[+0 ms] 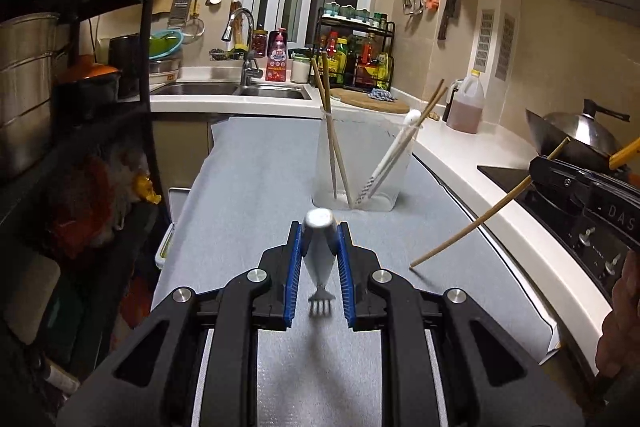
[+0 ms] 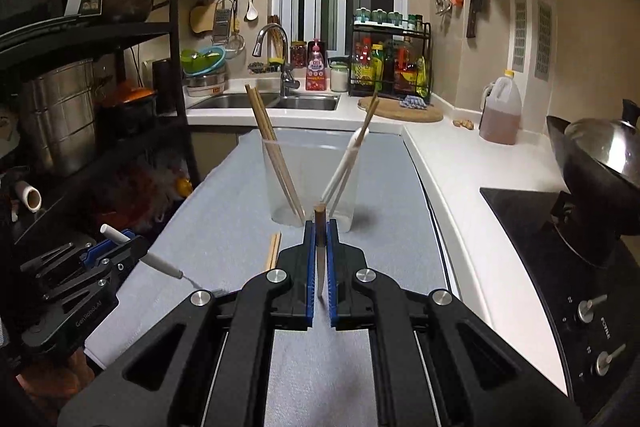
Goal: Organize utensils
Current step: 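Lift the fork with the left tool while the right tool lifts its chopstick, then carry the fork and chopstick over the clear container and lower them in, then open both tools to release the fork and chopstick into the container, then move both open tools back over the two remaining wooden chopsticks, then close the left tool on one chopstick while the right tool grasps the other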
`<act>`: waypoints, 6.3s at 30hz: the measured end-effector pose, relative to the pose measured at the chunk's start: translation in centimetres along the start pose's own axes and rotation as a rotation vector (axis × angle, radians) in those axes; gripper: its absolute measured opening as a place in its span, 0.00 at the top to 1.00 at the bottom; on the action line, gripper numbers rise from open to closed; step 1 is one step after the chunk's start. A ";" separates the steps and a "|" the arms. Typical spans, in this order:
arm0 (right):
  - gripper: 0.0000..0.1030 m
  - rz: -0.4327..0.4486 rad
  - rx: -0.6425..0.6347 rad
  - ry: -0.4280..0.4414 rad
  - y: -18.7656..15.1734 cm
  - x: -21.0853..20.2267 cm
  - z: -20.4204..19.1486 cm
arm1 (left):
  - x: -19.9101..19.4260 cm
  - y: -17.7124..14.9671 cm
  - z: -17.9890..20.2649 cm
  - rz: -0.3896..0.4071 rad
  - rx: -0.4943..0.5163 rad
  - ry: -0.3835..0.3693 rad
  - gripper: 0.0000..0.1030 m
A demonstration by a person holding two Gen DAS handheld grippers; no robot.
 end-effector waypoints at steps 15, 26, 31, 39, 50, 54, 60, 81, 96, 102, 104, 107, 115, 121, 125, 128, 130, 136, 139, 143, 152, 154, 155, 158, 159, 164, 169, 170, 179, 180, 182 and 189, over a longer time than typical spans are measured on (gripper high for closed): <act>0.95 0.003 -0.043 0.014 4.8 0.4 -1.4 | 0.6 4.3 -1.3 -0.024 -0.033 0.006 0.83; 0.95 -0.047 -0.058 0.010 6.2 1.2 -0.9 | 1.1 6.4 -1.3 -0.073 -0.022 -0.006 0.83; 0.95 -0.046 -0.067 0.014 8.0 1.1 -0.7 | 1.2 7.9 -1.1 -0.079 -0.005 -0.022 0.83; 0.95 -0.068 -0.074 0.038 10.8 2.0 -0.3 | 2.2 10.0 -0.3 -0.098 0.012 -0.046 0.83; 0.95 0.012 -0.038 0.095 18.0 3.2 1.4 | 4.9 18.1 3.0 -0.023 0.052 -0.119 0.83; 0.95 0.034 0.005 0.099 19.5 5.0 2.7 | 6.6 21.4 4.7 0.027 0.054 -0.138 0.83; 0.95 0.009 0.017 0.091 18.7 8.7 3.5 | 11.6 22.5 5.9 0.024 0.067 -0.117 0.83; 0.87 -0.084 0.013 0.075 13.7 15.4 3.9 | 17.2 18.2 5.7 -0.065 0.108 -0.059 0.69; 0.79 0.102 0.021 0.085 13.5 3.1 1.7 | 4.3 17.4 4.7 0.060 0.050 -0.067 0.69; 0.79 0.110 0.085 0.119 7.0 -0.2 0.3 | 0.3 10.4 1.8 0.054 0.013 -0.033 0.69; 0.79 0.086 0.100 0.129 4.6 -0.2 -0.3 | -0.6 8.0 0.7 0.053 0.011 -0.009 0.69; 0.79 0.040 0.112 0.137 0.8 0.3 -1.1 | -1.5 4.0 -1.2 0.040 -0.007 0.029 0.69; 0.99 -0.155 0.126 0.162 -8.9 4.4 -3.1 | -0.6 -3.5 -3.9 -0.066 -0.032 0.086 0.70; 0.95 -0.278 0.103 0.175 -13.2 7.3 -4.4 | 0.5 -3.8 -3.9 -0.093 -0.059 0.071 0.70; 0.95 -0.330 0.078 0.177 -14.7 9.0 -5.1 | 0.6 -4.2 -3.6 -0.100 -0.055 0.059 0.70; 0.94 -0.360 0.064 0.162 -15.7 9.8 -5.3 | 0.4 -4.4 -3.5 -0.100 -0.055 0.052 0.70; 0.92 -0.357 0.056 0.157 -15.8 9.9 -5.4 | 0.4 -4.5 -3.5 -0.101 -0.056 0.050 0.70; 0.95 -0.354 0.040 0.167 -15.7 10.0 -5.8 | 0.7 -4.7 -3.0 -0.114 -0.048 0.035 0.70; 0.95 -0.339 0.068 0.132 -15.5 9.6 -4.3 | 1.1 -5.2 -2.6 -0.130 -0.051 0.024 0.70; 0.95 -0.315 0.103 0.066 -15.4 8.8 -1.3 | 2.5 -6.4 -1.3 -0.173 -0.065 -0.007 0.70; 0.95 -0.309 0.136 -0.001 -16.8 7.6 3.2 | 5.7 -9.9 5.8 -0.248 0.018 -0.051 0.60; 0.95 -0.311 0.139 0.001 -17.0 7.4 3.6 | 6.4 -10.6 6.8 -0.263 0.041 -0.028 0.56; 0.95 -0.307 0.140 0.004 -17.0 7.3 3.6 | 6.6 -10.8 7.0 -0.271 0.056 -0.009 0.56; 0.95 -0.307 0.137 0.008 -17.0 7.3 3.7 | 7.3 -11.8 7.1 -0.306 0.105 0.050 0.57; 0.95 -0.307 0.136 0.010 -17.0 7.3 3.6 | 7.4 -12.0 6.9 -0.313 0.108 0.056 0.59; 0.95 -0.307 0.140 0.018 -16.9 7.4 2.9 | 6.5 -11.6 5.3 -0.296 0.122 0.079 0.93; 0.95 -0.312 0.155 0.046 -16.7 7.4 1.8 | 5.7 -11.6 2.8 -0.299 0.077 0.090 0.94; 0.95 -0.313 0.150 0.049 -16.7 7.4 1.4 | 5.3 -11.7 2.0 -0.299 0.057 0.081 0.94; 0.93 -0.299 0.107 0.039 -16.7 7.8 0.8 | 5.4 -11.9 1.9 -0.281 0.063 0.069 0.94; 0.93 -0.297 0.105 0.041 -16.7 7.8 0.8 | 5.5 -11.9 2.0 -0.279 0.065 0.070 0.94; 0.93 -0.295 0.102 0.043 -16.7 7.8 0.8 | 5.6 -11.9 2.1 -0.275 0.068 0.074 0.94; 0.95 -0.298 0.123 0.041 -16.7 7.6 1.0 | 5.4 -11.8 1.6 -0.274 0.071 0.086 0.94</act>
Point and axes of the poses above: each gripper's, at about its wrist camera, not at the fingertips, and x roughly the way its jaws point, z to its right, y to its top, the point moved 7 cm from there along x, roughly the way its jaws point, and after that the axes turned 1 degree about y, right-handed, at the moved point
